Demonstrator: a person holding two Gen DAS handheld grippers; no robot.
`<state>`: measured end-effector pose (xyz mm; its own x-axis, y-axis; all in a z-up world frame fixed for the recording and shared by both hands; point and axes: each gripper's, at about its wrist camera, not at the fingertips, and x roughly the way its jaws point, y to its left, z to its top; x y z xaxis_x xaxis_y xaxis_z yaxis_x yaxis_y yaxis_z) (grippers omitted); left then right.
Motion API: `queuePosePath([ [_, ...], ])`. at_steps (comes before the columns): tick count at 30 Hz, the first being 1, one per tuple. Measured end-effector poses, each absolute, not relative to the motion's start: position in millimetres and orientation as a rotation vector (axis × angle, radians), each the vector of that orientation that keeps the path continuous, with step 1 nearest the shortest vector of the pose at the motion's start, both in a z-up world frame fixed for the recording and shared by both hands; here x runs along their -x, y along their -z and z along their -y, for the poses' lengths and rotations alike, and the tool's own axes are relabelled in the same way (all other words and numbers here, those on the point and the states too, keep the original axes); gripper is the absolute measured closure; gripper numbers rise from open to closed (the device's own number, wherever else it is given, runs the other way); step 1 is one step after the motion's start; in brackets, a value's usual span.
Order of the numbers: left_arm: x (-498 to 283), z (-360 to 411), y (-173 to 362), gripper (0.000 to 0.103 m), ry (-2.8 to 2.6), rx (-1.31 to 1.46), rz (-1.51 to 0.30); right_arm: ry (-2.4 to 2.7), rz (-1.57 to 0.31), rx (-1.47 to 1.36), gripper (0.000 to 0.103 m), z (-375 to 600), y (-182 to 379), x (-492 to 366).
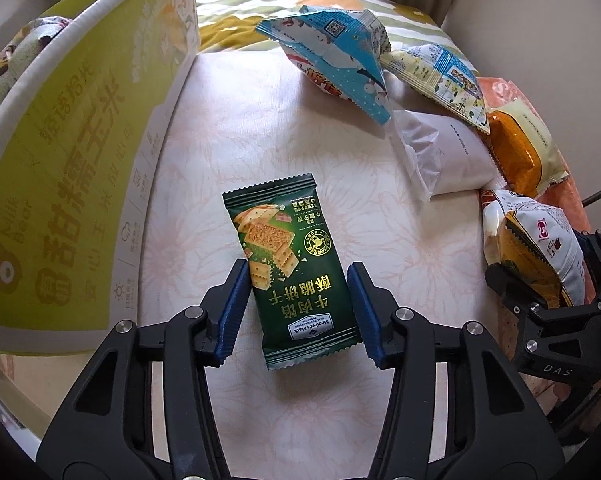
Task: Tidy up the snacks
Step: 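Carry the green packet and white-silver bag over the box and release both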
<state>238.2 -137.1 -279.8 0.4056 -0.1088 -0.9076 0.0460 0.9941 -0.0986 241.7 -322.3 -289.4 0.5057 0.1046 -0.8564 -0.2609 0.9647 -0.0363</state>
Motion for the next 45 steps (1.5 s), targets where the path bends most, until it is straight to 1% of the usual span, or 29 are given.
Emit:
queuePosePath([
  [1, -237.8, 137.1, 278.1, 0.057, 0.099, 0.064, -1.145, -0.223, -1.015, 0.165, 0.01, 323.0, 288.7, -241.2],
  [2, -236.1, 137.1, 277.8, 0.057, 0.1, 0.064, -1.143, -0.225, -1.014, 0.161, 0.014, 323.5, 288.1, -240.6],
  [5, -233.7, 134.8, 272.6, 0.057, 0.106, 0.064, -1.137, -0.218, -1.002, 0.159, 0.021, 323.1, 285.2, -238.4],
  [7, -232.1, 138.1, 269.4, 0.057, 0.11, 0.065, -1.132, -0.212, -0.99, 0.156, 0.027, 323.7, 282.1, -235.3],
  [10, -229.3, 139.0, 263.1, 0.057, 0.119, 0.067, -1.123, -0.215, -0.985, 0.141, 0.03, 326.8, 276.9, -231.3],
  [18, -218.7, 151.8, 226.7, 0.057, 0.154, 0.084, -1.067, -0.208, -0.95, 0.102, 0.031, 339.7, 246.0, -215.5],
  [23, -210.9, 151.6, 184.0, 0.057, 0.157, 0.095, -0.991, -0.236, -0.913, 0.101, 0.031, 339.4, 208.3, -210.1],
  [28, -205.3, 135.3, 136.3, 0.057, 0.13, 0.117, -0.9, -0.294, -0.872, 0.098, 0.031, 320.1, 164.7, -209.2],
  [31, -201.4, 116.2, 112.7, 0.057, 0.105, 0.125, -0.859, -0.334, -0.851, 0.085, 0.031, 300.2, 144.9, -210.8],
  [36, -202.0, 76.4, 90.1, 0.057, 0.06, 0.135, -0.815, -0.402, -0.821, 0.068, 0.031, 256.8, 118.9, -218.0],
  [45, -213.6, -28.4, 82.4, 0.057, 0.041, 0.127, -0.818, -0.444, -0.812, 0.039, 0.031, 158.9, 100.6, -229.9],
])
